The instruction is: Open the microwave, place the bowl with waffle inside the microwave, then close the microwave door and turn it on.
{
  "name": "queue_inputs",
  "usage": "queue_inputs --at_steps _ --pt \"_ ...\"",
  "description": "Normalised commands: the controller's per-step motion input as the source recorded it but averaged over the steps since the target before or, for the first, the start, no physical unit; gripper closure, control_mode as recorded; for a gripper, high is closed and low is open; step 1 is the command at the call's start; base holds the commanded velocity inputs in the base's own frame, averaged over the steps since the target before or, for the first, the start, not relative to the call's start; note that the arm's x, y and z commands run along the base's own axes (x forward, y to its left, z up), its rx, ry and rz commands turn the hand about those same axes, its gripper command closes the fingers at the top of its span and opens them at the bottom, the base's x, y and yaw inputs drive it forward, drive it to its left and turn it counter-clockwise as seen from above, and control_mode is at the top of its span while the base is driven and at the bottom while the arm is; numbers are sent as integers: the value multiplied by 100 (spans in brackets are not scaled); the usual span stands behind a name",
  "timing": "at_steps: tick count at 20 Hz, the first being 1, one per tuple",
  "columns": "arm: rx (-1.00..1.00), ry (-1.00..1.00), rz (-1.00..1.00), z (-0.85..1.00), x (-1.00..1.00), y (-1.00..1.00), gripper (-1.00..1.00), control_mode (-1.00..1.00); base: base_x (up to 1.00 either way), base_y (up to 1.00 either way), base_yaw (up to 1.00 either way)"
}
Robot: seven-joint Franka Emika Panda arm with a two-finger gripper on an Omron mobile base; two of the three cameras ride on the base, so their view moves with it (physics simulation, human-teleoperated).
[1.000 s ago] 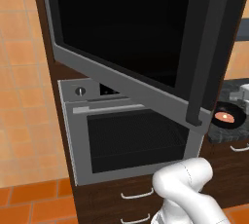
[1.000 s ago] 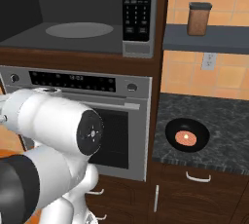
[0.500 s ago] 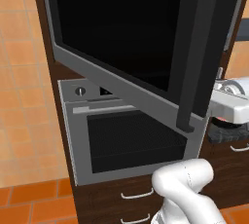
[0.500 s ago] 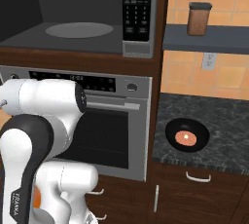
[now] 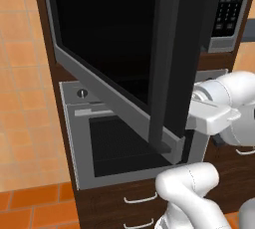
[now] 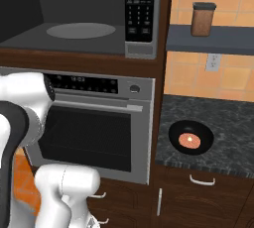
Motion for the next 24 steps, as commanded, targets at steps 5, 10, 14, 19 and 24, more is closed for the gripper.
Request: queue_inputs --at_steps 5,10,14,19,24 --pt "-4 17 -22 -6 47 -69 -100 -100 0 0 0" --pt "-14 18 -45 -33 54 -100 -100 -100 0 0 0" --pt "-12 20 -42 -47 61 -100 -100 -100 0 0 0" --pt "-9 26 -35 -43 75 -100 -100 -100 0 0 0" --pt "-2 26 -26 -65 96 -100 -100 -100 0 0 0"
